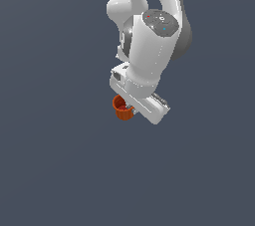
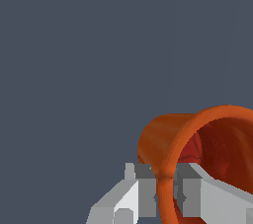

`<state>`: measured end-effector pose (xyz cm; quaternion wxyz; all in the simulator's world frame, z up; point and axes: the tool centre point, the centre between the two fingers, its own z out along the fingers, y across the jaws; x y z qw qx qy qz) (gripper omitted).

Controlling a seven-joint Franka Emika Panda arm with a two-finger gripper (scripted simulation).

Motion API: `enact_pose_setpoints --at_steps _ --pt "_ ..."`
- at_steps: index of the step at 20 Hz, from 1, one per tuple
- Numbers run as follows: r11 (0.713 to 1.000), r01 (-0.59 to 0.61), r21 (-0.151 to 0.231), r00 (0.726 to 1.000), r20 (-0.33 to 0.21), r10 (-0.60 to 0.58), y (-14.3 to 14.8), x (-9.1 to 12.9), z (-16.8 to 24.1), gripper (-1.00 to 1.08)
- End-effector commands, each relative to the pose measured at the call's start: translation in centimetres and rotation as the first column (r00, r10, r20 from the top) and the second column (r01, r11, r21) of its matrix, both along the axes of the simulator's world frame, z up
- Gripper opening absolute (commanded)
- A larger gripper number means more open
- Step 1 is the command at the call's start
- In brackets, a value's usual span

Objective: Pick up the object and move it to a goal position.

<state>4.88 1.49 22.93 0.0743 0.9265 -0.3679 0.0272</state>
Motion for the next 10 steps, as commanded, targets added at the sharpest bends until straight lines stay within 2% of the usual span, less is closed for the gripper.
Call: enact_pose_setpoints --at_steps 1,10 --pt "1.0 0.0 0.0 1.0 0.001 0.0 1.0 0.2 2.9 -1.0" --pt "1.0 0.0 0.0 1.0 0.001 0.0 4.1 0.9 11.5 -1.0"
